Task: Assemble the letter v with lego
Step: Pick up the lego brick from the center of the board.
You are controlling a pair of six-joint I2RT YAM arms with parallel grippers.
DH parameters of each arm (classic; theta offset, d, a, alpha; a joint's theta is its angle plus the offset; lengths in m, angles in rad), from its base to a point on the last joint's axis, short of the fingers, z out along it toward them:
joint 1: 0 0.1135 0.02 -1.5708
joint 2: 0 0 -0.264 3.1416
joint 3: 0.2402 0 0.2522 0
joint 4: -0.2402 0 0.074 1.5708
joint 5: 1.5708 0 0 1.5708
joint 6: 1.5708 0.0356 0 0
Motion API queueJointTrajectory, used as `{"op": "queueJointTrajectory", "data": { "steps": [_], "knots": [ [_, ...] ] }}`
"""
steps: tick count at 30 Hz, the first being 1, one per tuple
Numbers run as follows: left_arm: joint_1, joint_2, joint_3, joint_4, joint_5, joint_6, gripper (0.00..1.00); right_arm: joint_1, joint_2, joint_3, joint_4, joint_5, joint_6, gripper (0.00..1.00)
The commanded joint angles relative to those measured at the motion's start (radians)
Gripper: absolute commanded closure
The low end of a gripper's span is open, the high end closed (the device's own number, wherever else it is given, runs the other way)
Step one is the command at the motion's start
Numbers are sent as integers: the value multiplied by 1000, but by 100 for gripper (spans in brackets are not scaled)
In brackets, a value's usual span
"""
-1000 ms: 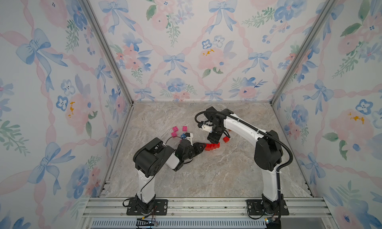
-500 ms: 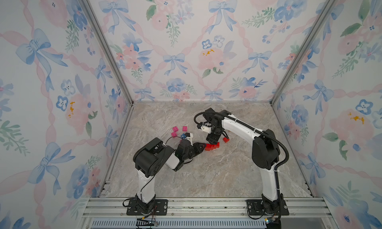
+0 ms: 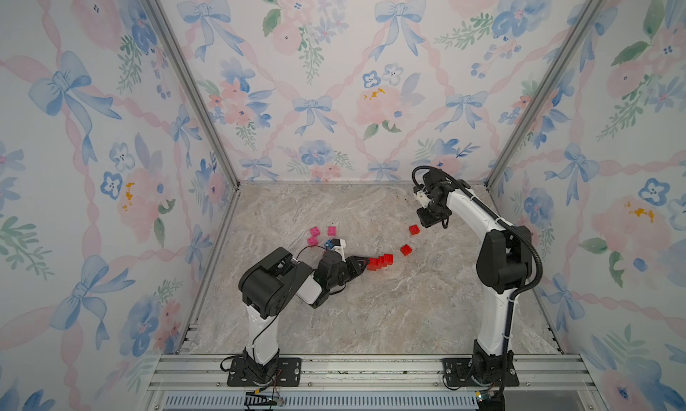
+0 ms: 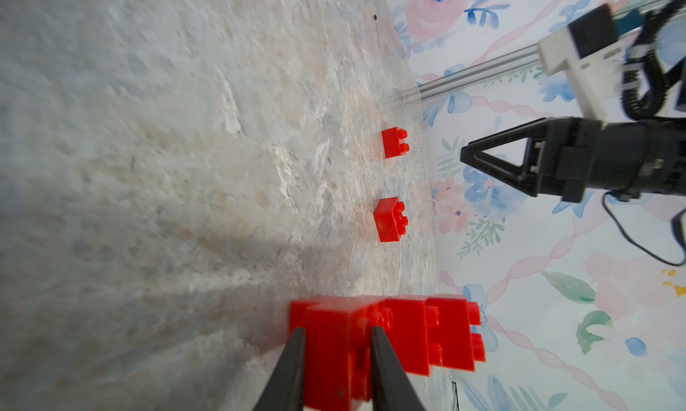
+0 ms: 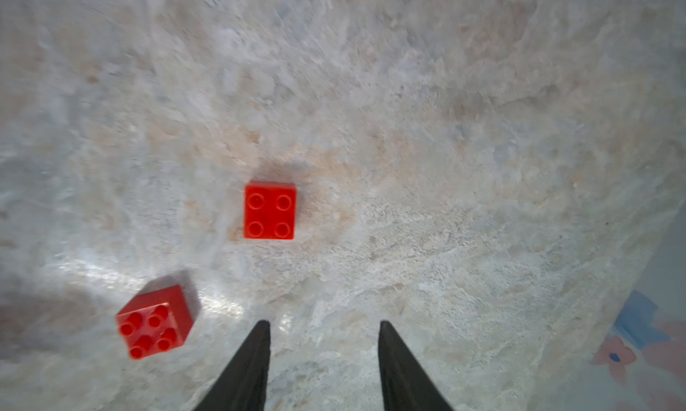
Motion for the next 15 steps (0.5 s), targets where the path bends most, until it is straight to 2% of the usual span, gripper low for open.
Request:
{"op": "queueJointTrajectory", "data": {
  "steps": [1, 2, 4, 7, 10, 15],
  "knots": [
    [10, -13, -17, -49, -29, 5, 100, -5, 72, 48, -4, -74, -15, 53],
    [10, -14, -16, -47, -29, 5, 100, -6, 90, 66, -9, -96, -27, 50],
    [10, -12, -16, -47, -29, 5, 100, -6, 115, 88, -17, -134, -34, 37],
    [11, -10, -16, -47, -27, 5, 100, 1, 137, 99, -4, -176, -25, 27],
    [13, -7, -15, -48, -26, 4, 100, 10, 158, 111, 12, -184, -15, 29],
    [14, -5, -13, -48, -24, 4, 100, 14, 210, 151, -6, -167, 2, 44]
  ]
}}
